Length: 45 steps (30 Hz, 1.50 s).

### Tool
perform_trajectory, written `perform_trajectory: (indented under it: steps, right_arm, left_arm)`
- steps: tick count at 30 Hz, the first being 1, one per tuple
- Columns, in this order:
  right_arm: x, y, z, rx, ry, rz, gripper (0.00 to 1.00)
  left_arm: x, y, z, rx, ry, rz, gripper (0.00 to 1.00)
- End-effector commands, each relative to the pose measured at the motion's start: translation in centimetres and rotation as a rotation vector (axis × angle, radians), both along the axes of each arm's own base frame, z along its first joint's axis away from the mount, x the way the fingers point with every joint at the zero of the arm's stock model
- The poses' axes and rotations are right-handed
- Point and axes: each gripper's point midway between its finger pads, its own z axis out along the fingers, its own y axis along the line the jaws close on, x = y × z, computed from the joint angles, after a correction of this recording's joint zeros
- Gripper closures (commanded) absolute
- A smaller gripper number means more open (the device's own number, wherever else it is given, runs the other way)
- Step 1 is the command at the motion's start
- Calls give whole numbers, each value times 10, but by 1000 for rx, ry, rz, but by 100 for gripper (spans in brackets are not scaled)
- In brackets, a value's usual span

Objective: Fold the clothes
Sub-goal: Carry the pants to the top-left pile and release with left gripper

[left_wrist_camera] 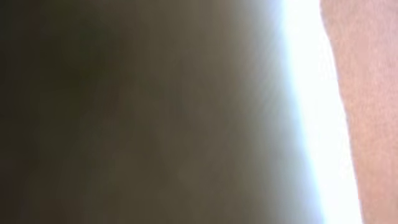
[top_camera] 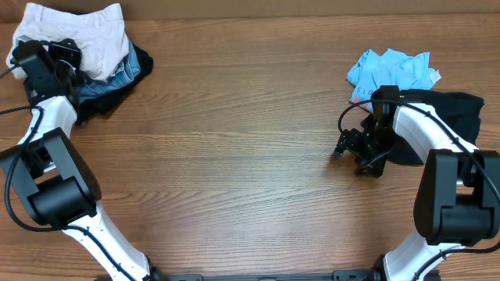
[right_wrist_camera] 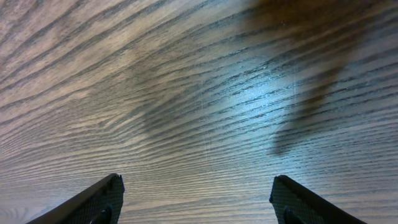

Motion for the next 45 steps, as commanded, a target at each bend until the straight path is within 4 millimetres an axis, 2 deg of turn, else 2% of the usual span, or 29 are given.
perform_trajectory:
  steps: [1,3,5,7,11,13,17,22,25,29,34,37,40,42,44,45]
  right_arm:
    - [0,3,1,14,-1,6,20]
    - [0,6,2,29,-1,4,20]
    - [0,6,2,33,-1,3,20]
    - [0,6,2,33,-1,3,20]
    - [1,7,2,35,-5,3,20]
    - [1,7,2,35,-9,3,20]
    - [3,7,2,35,-14,3,20]
    - [3,7,1,35,-18,4,20]
    - [5,7,2,41,-25,8,20]
    - [7,15,4,91,-43,27,20]
    - [8,15,4,90,-47,26,20]
    - [8,15,4,90,-50,26,20]
    - [8,15,4,90,-49,26,20]
    - [8,15,4,90,-50,26,20]
    - [8,15,4,90,-50,26,20]
    - [8,15,4,90,-50,26,20]
  left_arm:
    - [8,2,8,29,-25,-30,41]
    - [11,-9,17,10,-54,-100,0]
    - [8,-21,26,-40,-69,-166,0]
    - [0,-27,23,-142,-32,-164,0]
    - [-32,-16,2,-243,145,-40,0]
    - [-49,-4,3,-197,212,23,0]
    - [-78,11,46,-31,253,95,0]
    - [-122,25,76,70,343,246,0]
    - [-120,26,81,152,350,200,0]
    - [-115,24,70,155,369,167,0]
    - [-110,23,61,145,374,153,7]
    - [-101,16,47,110,369,95,10]
    - [-82,-2,31,46,325,-25,30]
    - [-74,-6,18,14,318,-60,56]
    - [-72,-6,0,-13,345,-59,92]
    - [-72,-5,-3,-14,348,-59,96]
